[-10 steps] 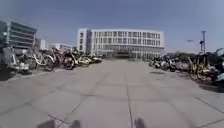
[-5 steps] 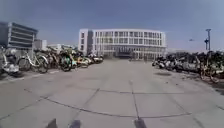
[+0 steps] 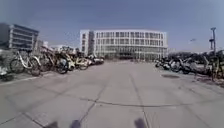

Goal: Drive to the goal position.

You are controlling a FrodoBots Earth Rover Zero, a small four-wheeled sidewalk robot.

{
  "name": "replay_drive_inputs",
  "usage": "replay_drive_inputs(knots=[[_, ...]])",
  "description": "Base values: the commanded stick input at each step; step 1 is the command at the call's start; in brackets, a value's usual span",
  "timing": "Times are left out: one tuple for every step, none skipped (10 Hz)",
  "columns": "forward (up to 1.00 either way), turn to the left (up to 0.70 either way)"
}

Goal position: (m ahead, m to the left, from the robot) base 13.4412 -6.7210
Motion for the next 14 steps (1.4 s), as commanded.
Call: replay_drive_inputs(knots=[[1.0,-0.4],[1.0,-0.4],[1.0,-0.4],[1.0,-0.4],[1.0,-0.37],[1.0,0.0],[1.0,0.0],[1.0,0.0],[1.0,0.0],[1.0,0.0],[1.0,0.0],[1.0,0.0],[1.0,0.0],[1.0,0.0]])
